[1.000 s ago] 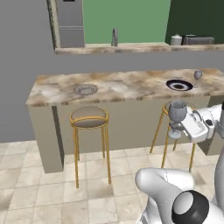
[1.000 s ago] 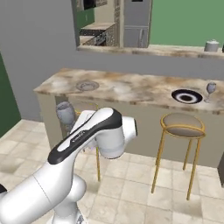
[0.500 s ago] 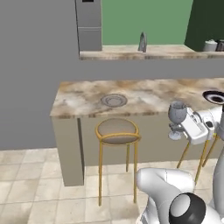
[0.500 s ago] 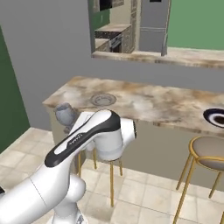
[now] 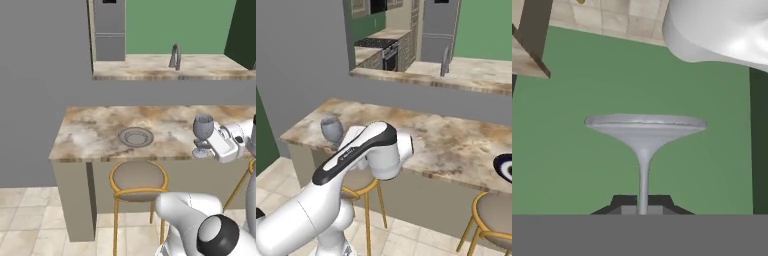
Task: Retrieve the wine glasses from the counter and place one next to each plate.
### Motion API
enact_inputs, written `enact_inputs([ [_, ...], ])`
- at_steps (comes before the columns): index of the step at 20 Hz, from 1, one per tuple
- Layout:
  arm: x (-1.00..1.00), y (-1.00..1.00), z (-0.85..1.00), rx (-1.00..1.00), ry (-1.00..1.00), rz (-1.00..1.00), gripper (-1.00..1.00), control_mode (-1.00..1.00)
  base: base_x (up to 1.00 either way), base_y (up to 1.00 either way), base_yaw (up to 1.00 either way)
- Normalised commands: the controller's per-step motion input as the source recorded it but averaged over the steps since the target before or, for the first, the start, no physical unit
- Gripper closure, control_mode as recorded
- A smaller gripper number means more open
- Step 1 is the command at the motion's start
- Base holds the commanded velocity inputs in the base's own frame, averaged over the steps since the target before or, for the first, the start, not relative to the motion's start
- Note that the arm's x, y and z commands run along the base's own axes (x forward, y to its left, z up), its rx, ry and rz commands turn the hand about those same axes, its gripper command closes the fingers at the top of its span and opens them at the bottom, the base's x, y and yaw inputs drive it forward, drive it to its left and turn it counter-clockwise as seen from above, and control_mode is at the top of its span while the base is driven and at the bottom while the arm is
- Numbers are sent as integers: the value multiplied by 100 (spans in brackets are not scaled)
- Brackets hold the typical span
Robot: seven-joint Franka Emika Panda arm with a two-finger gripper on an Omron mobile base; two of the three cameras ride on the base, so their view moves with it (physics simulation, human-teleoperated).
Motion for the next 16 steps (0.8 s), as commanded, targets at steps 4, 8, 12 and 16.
enact_inputs([
  [4, 0, 0, 0, 0, 0, 0, 100, 100, 71, -3, 0],
  [8, 0, 0, 0, 0, 0, 0, 100, 100, 59, 11, -7],
  [12, 0, 0, 0, 0, 0, 0, 100, 100, 47, 2, -12],
  [16, 0, 0, 0, 0, 0, 0, 100, 100, 46, 18, -21],
])
